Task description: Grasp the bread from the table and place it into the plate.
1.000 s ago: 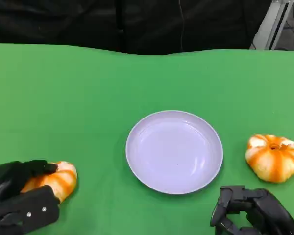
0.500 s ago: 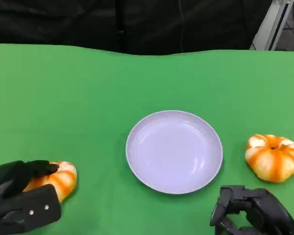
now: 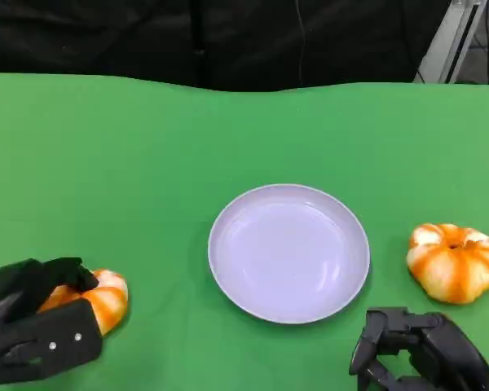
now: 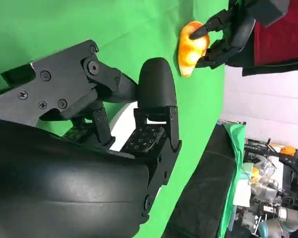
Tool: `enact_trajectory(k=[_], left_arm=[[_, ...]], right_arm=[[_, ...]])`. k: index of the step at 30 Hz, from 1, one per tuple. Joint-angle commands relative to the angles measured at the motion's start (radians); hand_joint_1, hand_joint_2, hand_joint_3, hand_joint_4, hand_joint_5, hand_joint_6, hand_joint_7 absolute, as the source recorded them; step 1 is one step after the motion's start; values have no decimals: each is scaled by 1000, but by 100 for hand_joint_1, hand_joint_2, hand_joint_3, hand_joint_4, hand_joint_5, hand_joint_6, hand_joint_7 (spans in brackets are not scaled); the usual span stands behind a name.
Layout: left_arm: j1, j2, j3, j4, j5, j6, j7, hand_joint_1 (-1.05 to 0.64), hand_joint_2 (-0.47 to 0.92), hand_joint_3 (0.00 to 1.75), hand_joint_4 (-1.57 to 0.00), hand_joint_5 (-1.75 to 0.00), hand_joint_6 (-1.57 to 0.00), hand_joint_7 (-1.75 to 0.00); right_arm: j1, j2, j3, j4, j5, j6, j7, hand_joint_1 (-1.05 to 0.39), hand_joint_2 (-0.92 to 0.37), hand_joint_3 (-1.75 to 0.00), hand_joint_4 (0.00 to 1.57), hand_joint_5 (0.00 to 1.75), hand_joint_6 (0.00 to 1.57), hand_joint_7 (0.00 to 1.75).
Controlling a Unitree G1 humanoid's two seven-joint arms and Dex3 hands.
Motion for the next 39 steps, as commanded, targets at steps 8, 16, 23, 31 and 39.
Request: enact_trajectory(k=[8,16,23,31,39], left_arm=[[77,-86,52,-5,-39,-34,196,-12,78,0,-67,-174,-54,-174],[81,-87,55,-9,-41,-41,204,-12,78,0,-68,-175,-54,-175],[132,-77,82,-155,-28,-43,236,-12,79,0,-69,-175,-55,-172],[167,-75,101,-302,11,-26,231,-12,81,1,-70,-175,-52,-175],[157,-95,95,-409,32,-5,205,-11,81,0,-70,-175,-51,-174]], right_arm=[[4,-5,-2,2,-10,-9,-11,-10,-65,-91,85,145,86,117],[4,-4,-3,1,-13,-9,-12,-10,-65,-90,84,146,85,118],[1,-2,-3,8,-7,-7,-7,-10,-66,-90,83,144,85,117],[0,-4,-3,12,-12,-7,-8,-10,-66,-89,84,144,85,118],[2,-2,-2,13,-14,-9,-9,-10,-66,-89,83,144,85,118]])
